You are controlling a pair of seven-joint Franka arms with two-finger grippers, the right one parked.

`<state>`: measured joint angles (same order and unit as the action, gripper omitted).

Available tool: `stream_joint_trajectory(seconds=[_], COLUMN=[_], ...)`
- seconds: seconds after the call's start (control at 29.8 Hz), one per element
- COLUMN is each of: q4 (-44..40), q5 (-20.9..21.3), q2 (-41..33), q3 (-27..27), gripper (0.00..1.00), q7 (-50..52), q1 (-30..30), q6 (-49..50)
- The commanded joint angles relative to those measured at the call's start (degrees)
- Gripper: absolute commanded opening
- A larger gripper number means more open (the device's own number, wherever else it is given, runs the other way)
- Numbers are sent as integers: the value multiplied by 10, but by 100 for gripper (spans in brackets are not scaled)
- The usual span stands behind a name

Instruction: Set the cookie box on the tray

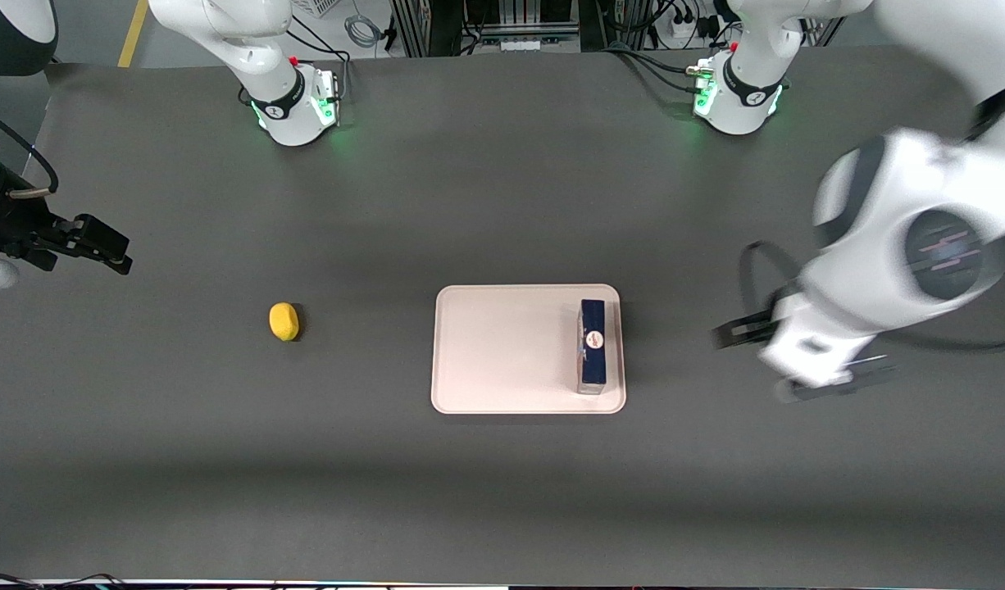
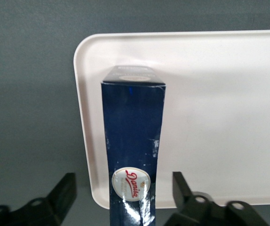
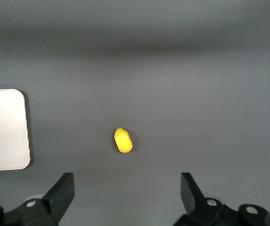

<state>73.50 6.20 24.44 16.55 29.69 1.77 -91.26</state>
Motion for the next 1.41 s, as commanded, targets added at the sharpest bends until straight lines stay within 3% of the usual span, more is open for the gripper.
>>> stream_joint_trajectory(seconds=[0.0,0.3,0.44,0.84,0.94,1.11,1.38], q4=[23,92,164,432,451,452,451], q5=[5,3,-2,-43,-48,-94,-88], q2=[-61,-158,-216,-412,-432,-446,-446], q3=[3,1,-50,-115,-117,-136,-127], gripper=[100,100,100,100,100,100,100], q7=[-74,-176,-227,-271,-277,-307,-307], q1=[-44,-110,-102,-80,-79,-81,-80], q6=[49,87,80,-22,-28,-30,-48])
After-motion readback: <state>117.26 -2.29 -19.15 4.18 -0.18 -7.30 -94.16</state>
